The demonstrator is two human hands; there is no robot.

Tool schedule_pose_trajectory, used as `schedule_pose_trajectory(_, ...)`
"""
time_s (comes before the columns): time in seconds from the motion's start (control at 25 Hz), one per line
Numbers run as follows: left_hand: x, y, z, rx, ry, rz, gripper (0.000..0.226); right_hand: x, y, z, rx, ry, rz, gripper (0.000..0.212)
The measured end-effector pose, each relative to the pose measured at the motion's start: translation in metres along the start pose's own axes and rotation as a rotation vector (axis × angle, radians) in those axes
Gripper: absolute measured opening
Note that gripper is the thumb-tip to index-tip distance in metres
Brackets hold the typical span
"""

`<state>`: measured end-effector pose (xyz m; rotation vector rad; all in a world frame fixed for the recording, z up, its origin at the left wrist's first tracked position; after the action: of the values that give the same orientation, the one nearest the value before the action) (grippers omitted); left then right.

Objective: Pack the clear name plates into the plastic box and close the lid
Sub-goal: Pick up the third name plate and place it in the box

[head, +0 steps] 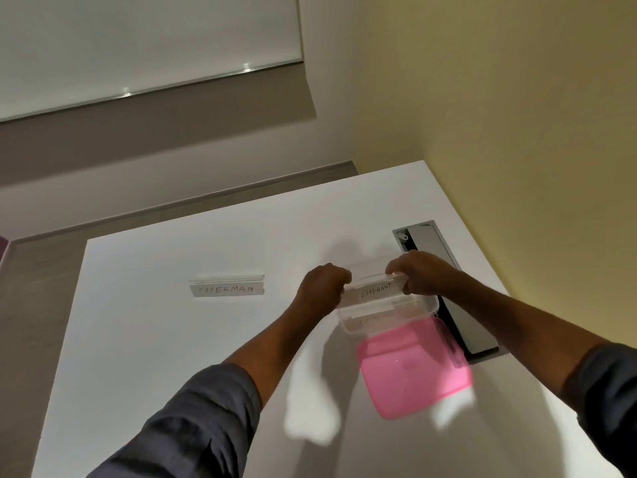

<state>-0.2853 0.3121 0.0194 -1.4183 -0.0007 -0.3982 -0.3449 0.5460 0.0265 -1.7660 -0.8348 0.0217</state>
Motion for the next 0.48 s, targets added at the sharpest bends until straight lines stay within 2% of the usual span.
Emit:
schedule_pose_trajectory(0.12, -0.017, 0.009, 0.010, -0.075, 0.023, -0.059, 0.027, -0.005, 0.002, 0.011, -0.088, -0.006, 0.016, 0.051)
schedule_pose_trajectory(0.24, -0.027, 0.018, 0.015, -0.114, 0.044, -0.123, 0.036, -0.006, 0.001, 0.022, -0.161, 0.019, 0.032, 0.050)
schedule_pose_trajectory(0.4, -0.040, 0.025, 0.023, -0.135, 0.080, -0.144, 0.041, -0.002, 0.001, 0.041, -0.112, 0.040, 0.040, 0.048)
schedule_pose_trajectory(0.48, -0.046, 0.030, 0.029, -0.140, 0.086, -0.139, 0.036, -0.001, 0.002, 0.047, -0.057, 0.047, 0.058, 0.047)
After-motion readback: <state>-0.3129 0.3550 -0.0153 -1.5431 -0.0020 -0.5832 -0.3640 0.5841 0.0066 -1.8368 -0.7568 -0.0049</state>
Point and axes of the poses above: each hand's wrist, its own x-axis away from the middle knuckle, its own y-axis out of the palm, z = x × y, the point moved 3 cm from there along -x, towards the middle knuckle, and after that the axes turned 8 degrees about -x, right-handed, at the moved point
